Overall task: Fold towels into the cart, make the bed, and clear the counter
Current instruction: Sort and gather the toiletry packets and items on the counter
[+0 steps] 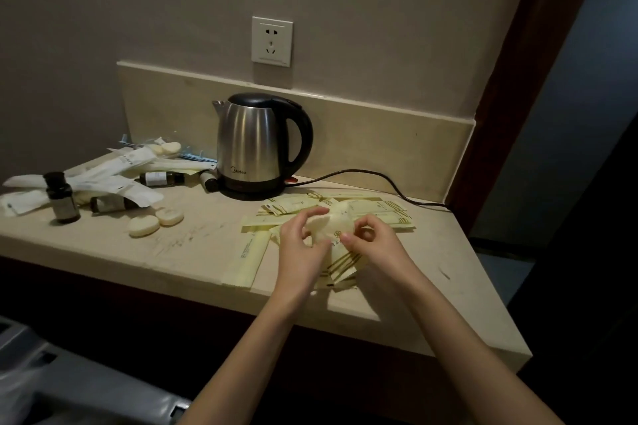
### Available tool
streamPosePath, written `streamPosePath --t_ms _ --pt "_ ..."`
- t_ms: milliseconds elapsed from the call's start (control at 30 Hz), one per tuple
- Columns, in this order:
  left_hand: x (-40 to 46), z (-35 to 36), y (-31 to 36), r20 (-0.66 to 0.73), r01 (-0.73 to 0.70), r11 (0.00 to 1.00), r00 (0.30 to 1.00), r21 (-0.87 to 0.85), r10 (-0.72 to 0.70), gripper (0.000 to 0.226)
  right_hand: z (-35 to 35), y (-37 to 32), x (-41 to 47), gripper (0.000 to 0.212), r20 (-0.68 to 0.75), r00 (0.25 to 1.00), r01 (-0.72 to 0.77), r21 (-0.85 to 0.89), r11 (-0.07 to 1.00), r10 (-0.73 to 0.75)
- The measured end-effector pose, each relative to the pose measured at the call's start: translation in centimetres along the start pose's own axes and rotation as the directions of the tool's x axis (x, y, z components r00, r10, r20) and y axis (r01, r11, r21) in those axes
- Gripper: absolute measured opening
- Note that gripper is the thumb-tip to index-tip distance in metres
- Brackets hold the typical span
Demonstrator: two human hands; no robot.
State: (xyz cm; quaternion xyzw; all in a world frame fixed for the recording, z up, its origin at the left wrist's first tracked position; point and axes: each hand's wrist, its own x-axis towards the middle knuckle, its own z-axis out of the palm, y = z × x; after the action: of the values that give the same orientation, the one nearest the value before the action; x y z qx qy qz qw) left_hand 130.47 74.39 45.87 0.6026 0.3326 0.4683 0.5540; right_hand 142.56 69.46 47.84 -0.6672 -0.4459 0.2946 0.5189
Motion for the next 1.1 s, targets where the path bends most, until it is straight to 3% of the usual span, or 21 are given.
streamPosePath --t_ms 100,233,300,400,533,633,867,1100 --pt "-0.2 -1.7 0.5 0.061 0.040 0.999 0.997 0.031 -0.042 0.039 1.5 -0.9 0.4 0.013 0.026 1.000 -0.006 0.090 0.996 0.003" --pt "0.5 -5.0 1.5 -0.036 0.045 0.997 0.998 0.070 -0.043 0.042 3.3 -0.7 1.2 0.010 0.084 0.996 0.030 0.065 0.997 -0.036" --pt "1.1 -7.4 2.1 -0.103 0.050 0.997 0.994 0.062 -0.044 0.044 3.9 -0.3 1.9 0.016 0.076 0.992 0.108 -0.133 0.985 -0.099" --pt "1.7 -10.2 2.5 -0.152 0.072 0.994 0.987 0.077 -0.060 0.048 5.0 0.3 3.3 0.029 0.132 0.976 0.215 -0.523 0.825 -0.171" --pt "2.1 -11.4 2.3 -0.184 0.128 0.985 0.977 0.119 -0.105 0.053 6.9 0.5 4.4 0.062 0.160 0.979 0.205 -0.732 0.650 -0.128" --pt "2.3 -11.8 2.1 -0.178 0.146 0.975 0.977 0.166 -0.116 0.055 7.1 0.7 4.7 0.065 0.129 0.979 0.201 -0.766 0.611 -0.159" --pt "2.3 -11.9 2.3 -0.152 0.172 0.965 0.978 0.199 -0.143 0.056 6.8 0.2 3.6 0.036 0.133 0.961 0.250 -0.793 0.556 -0.242" --pt "2.3 -10.5 2.2 -0.093 0.158 0.961 0.986 0.228 -0.140 0.050 5.4 0.0 2.4 0.023 0.037 0.969 0.212 -0.630 0.747 -0.244"
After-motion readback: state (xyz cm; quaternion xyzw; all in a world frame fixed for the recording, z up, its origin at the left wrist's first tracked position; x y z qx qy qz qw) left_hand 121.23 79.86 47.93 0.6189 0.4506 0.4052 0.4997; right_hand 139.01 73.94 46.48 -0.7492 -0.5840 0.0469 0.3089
